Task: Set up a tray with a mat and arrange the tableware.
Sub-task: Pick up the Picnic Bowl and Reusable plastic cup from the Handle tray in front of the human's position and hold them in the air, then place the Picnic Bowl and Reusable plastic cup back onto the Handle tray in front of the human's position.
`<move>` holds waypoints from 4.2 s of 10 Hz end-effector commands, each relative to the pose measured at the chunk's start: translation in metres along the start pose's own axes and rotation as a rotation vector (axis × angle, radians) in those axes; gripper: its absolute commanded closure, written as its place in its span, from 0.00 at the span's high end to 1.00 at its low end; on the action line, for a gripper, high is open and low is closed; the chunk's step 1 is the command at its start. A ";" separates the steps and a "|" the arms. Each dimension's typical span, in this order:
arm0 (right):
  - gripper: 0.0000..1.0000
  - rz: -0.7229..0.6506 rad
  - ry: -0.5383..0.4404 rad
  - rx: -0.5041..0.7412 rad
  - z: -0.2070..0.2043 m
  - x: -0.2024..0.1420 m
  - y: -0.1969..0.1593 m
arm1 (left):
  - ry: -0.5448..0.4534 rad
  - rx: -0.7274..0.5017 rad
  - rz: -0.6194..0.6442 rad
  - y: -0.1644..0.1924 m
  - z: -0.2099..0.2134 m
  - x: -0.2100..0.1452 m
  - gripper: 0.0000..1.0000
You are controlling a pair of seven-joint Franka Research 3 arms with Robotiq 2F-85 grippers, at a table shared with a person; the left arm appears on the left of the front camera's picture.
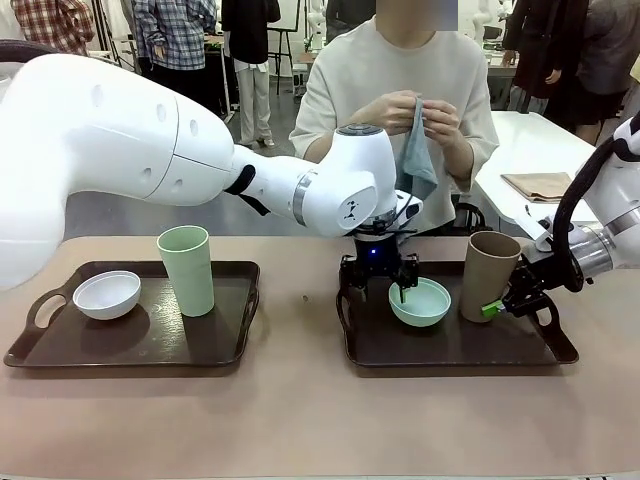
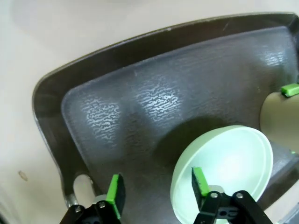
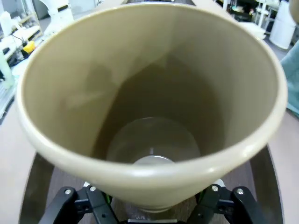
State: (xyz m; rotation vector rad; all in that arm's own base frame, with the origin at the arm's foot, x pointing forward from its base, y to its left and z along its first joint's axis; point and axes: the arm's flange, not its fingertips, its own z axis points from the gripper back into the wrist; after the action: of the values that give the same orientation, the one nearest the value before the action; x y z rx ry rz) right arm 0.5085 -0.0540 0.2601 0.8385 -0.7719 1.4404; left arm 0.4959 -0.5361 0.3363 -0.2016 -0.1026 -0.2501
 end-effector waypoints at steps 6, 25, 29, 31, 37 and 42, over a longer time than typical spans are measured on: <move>0.19 -0.017 -0.013 -0.007 0.000 -0.004 -0.006 | 0.026 0.011 0.076 -0.008 0.009 0.001 0.00; 0.59 0.171 0.104 -0.168 0.102 0.195 0.075 | -0.143 -0.012 0.045 -0.024 0.227 -0.060 0.00; 0.59 0.171 0.104 -0.168 0.102 0.195 0.075 | -0.143 -0.012 0.045 -0.024 0.227 -0.060 0.00; 0.59 0.171 0.104 -0.168 0.102 0.195 0.075 | -0.143 -0.012 0.045 -0.024 0.227 -0.060 0.00; 0.59 0.171 0.104 -0.168 0.102 0.195 0.075 | -0.143 -0.012 0.045 -0.024 0.227 -0.060 0.00; 0.59 0.171 0.104 -0.168 0.102 0.195 0.075 | -0.143 -0.012 0.045 -0.024 0.227 -0.060 0.00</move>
State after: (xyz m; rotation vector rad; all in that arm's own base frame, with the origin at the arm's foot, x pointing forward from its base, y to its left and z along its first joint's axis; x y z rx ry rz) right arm 0.4346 -0.0440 0.4796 0.5832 -0.8891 1.5283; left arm 0.4144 -0.4977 0.5527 -0.2293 -0.2372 -0.1830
